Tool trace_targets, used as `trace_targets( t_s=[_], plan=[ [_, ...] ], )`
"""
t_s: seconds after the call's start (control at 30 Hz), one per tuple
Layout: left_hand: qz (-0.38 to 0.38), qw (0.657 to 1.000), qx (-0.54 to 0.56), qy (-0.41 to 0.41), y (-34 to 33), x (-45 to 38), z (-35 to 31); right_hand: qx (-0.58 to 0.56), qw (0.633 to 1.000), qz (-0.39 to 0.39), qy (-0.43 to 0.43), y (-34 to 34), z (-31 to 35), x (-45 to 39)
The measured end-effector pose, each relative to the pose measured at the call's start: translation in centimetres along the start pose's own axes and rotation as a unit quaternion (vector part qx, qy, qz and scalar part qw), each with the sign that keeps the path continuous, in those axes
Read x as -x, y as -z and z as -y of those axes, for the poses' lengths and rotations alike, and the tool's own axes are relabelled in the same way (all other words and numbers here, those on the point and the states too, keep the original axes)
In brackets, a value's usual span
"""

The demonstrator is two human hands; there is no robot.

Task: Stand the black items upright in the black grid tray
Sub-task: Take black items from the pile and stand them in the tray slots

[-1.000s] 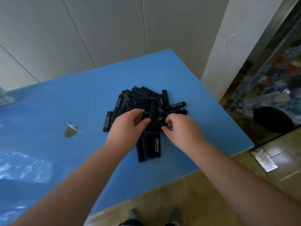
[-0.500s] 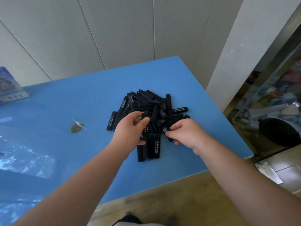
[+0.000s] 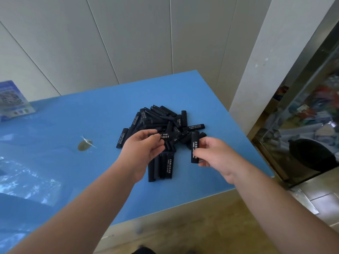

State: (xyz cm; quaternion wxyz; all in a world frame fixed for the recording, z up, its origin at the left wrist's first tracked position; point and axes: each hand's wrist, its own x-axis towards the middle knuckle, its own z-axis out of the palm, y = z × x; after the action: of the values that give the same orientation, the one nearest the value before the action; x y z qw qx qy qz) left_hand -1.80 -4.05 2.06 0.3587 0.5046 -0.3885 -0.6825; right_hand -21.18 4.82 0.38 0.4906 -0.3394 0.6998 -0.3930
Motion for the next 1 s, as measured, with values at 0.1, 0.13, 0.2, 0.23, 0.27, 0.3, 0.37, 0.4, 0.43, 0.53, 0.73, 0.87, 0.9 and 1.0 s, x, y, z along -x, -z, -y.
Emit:
trace_targets(
  t_s=[0.1,0.13,0.2,0.23,0.27,0.3,0.37,0.4,0.43,0.53,0.73,0.87,0.9,1.0],
  plan=[
    [0.015,0.998,0.043,0.034,0.5,0.8,0.1,0.007,0.999,0.017,0.04,-0.5,0.2,0.1],
    [0.01,0.998,0.057,0.039,0.7,1.1,0.2,0.006,0.998,0.027,0.056,-0.8,0.3,0.1],
    [0.009,0.996,0.075,0.043,1.4,1.6,0.4,0.003,0.995,0.049,0.087,-1.6,0.7,0.2],
    [0.018,0.996,0.079,0.047,1.9,1.8,0.6,0.001,0.993,0.057,0.098,-2.1,1.0,0.3],
    [0.024,0.995,0.09,0.048,2.4,2.2,0.6,-0.003,0.992,0.062,0.107,-2.7,1.2,0.2],
    [0.028,0.994,0.093,0.047,2.9,2.4,0.6,-0.01,0.992,0.064,0.113,-3.4,1.4,0.2],
    [0.027,0.995,0.092,0.04,4.0,3.0,0.6,-0.025,0.99,0.066,0.121,-4.9,2.0,0.3],
    [0.026,0.995,0.09,0.031,4.5,3.3,0.5,-0.028,0.989,0.07,0.127,-5.7,2.3,0.4],
    [0.021,0.996,0.088,0.021,5.2,3.6,0.4,-0.027,0.988,0.076,0.133,-6.5,2.6,0.5],
    [-0.017,0.995,0.1,-0.013,7.8,4.4,0.4,-0.007,0.984,0.1,0.15,-9.2,3.5,1.0],
    [-0.094,0.988,0.085,-0.085,15.3,7.4,0.3,0.016,0.976,0.137,0.166,-15.9,5.0,2.1],
    [-0.152,0.982,0.06,-0.1,21.8,10.6,0.5,0.017,0.971,0.175,0.16,-22.2,6.1,3.8],
    [-0.164,0.979,0.063,-0.104,23.5,11.5,0.5,0.015,0.97,0.186,0.155,-23.9,6.3,4.4],
    [-0.194,0.971,0.082,-0.11,28.4,14.1,0.4,0.034,0.966,0.211,0.146,-28.8,6.7,6.2]
  ],
)
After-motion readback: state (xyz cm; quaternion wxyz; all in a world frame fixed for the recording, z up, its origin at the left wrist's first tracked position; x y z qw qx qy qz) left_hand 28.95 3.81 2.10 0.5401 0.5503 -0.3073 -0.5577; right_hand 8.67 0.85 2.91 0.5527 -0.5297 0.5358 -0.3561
